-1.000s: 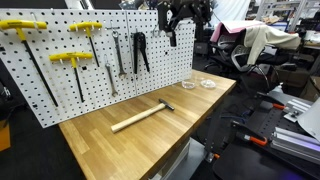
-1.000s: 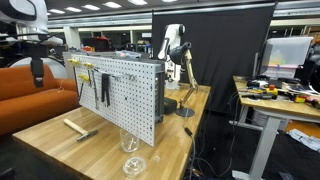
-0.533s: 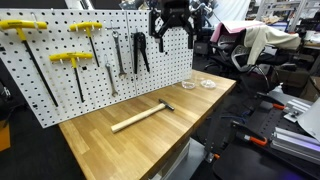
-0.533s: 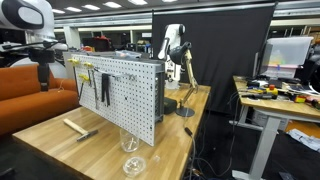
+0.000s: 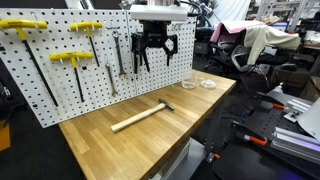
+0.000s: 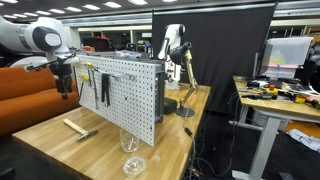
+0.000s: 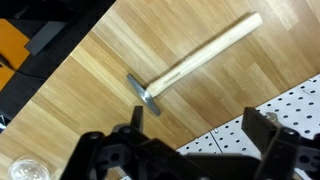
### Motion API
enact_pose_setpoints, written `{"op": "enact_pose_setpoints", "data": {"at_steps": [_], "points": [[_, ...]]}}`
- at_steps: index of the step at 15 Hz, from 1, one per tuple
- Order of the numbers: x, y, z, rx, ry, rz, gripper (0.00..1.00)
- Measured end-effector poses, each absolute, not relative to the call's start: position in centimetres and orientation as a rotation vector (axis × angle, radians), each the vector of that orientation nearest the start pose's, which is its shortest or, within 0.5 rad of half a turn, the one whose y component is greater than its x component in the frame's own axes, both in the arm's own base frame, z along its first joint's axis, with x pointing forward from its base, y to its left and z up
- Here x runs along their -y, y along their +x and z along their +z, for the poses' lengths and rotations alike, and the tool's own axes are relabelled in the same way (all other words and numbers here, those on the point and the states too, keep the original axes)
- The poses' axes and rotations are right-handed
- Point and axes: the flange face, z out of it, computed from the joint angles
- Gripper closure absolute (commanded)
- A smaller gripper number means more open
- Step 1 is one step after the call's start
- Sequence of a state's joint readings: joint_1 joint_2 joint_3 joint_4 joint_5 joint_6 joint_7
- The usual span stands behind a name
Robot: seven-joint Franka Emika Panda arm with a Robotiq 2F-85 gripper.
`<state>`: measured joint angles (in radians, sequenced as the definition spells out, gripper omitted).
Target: Hang the hammer on the wall
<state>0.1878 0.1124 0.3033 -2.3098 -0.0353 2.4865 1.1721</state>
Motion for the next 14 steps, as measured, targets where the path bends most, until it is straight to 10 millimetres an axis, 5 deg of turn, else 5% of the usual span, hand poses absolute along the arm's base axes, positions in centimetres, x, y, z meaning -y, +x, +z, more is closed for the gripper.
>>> {"op": "enact_pose_setpoints", "data": {"at_steps": [9, 14], "points": [[-24.8, 46.7, 30.4, -1.024, -2.908, -0.060, 0.00], [-24.4, 48.0, 26.9, -1.368, -2.792, 0.034, 0.00]]}}
